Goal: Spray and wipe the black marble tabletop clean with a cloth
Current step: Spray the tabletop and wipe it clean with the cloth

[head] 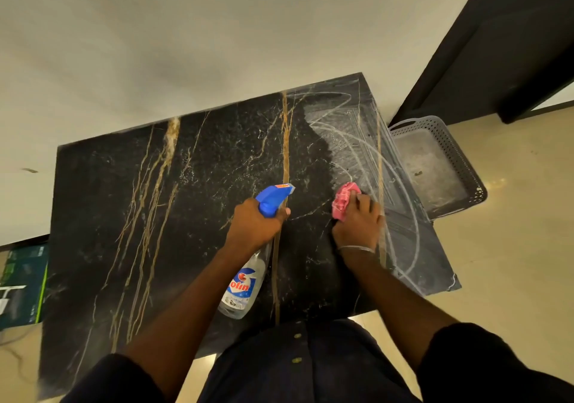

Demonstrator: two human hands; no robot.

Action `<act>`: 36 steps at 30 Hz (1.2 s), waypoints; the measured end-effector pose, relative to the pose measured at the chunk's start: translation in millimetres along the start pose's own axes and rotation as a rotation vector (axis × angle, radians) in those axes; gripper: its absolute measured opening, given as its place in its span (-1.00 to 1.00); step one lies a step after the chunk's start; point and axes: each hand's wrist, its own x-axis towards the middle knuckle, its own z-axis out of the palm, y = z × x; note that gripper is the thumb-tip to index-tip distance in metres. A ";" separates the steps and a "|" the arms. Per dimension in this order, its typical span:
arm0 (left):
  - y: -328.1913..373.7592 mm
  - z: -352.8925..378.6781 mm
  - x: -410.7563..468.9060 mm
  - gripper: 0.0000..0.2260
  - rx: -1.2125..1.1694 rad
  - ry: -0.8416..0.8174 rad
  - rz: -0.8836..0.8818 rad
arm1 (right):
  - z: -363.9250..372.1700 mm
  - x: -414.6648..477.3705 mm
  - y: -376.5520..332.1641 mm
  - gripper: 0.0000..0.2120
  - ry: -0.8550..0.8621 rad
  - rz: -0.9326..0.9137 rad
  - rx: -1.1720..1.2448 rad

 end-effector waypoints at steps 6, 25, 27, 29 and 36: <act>2.6 3.8 5.9 -0.86 -0.019 0.017 -0.028 | 20.2 -23.9 -55.9 -0.37 -0.083 -0.524 -0.027; 7.2 -1.7 32.0 -0.82 -0.003 0.030 -0.036 | 15.0 33.8 -72.5 -0.43 -0.035 -0.480 0.011; 8.2 -4.6 34.6 -0.81 -0.020 0.021 -0.034 | 17.1 38.1 -80.9 -0.42 -0.083 -0.699 -0.037; 10.0 -7.4 38.3 -0.82 -0.022 0.028 -0.043 | 11.2 52.3 -69.2 -0.38 -0.109 -0.820 -0.081; 10.1 -7.4 53.5 -0.83 -0.001 0.013 -0.060 | -18.6 95.3 14.1 -0.34 0.027 -0.200 -0.034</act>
